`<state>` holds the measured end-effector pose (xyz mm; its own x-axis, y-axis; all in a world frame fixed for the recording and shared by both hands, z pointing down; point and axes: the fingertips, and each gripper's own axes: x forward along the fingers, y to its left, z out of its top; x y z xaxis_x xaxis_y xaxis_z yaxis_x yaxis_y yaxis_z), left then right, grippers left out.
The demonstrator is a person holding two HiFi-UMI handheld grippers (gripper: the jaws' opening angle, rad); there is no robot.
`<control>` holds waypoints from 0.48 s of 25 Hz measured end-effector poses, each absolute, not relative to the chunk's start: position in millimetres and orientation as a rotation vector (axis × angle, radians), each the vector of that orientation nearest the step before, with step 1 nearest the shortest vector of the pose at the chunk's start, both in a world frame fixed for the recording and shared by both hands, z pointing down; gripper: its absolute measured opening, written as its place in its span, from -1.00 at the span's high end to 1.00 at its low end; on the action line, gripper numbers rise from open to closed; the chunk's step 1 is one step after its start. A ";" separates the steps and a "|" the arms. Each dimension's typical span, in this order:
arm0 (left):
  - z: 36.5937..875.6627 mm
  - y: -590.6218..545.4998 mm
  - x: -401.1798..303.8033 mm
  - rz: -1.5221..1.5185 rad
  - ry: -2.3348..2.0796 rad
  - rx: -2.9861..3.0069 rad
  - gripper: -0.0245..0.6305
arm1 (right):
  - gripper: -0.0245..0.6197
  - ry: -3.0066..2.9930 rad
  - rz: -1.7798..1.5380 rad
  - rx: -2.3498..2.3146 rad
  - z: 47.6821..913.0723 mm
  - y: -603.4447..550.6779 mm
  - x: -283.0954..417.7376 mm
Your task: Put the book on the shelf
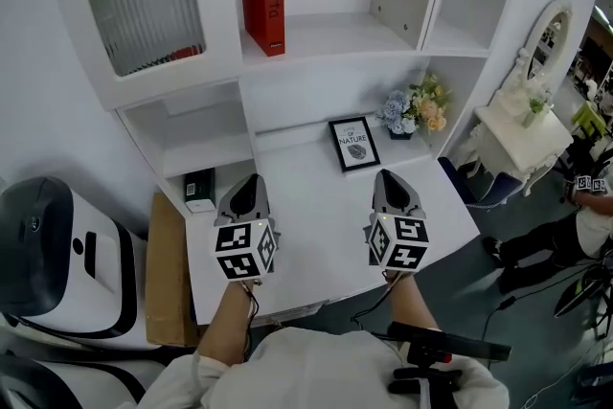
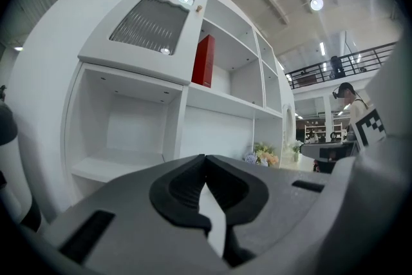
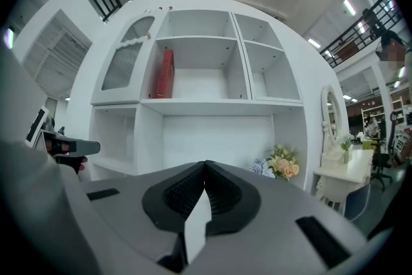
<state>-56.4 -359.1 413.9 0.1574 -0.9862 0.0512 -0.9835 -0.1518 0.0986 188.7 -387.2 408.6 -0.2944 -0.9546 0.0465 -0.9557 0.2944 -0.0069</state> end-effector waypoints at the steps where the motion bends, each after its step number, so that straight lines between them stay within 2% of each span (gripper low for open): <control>1: 413.0 -360.2 -57.1 -0.034 -1.971 2.309 0.90 | 0.86 -2.501 0.056 1.852 408.6 -387.9 188.9; 12: 412.2 -366.0 -64.9 -0.006 -1.968 2.322 0.90 | 0.86 -2.495 0.080 1.874 411.5 -391.7 185.0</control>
<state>-64.9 -366.0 412.2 0.1659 -0.9843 0.0601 -0.9839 -0.1611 0.0773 185.0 -391.7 411.5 -0.2788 -0.9592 0.0468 -0.9602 0.2777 -0.0286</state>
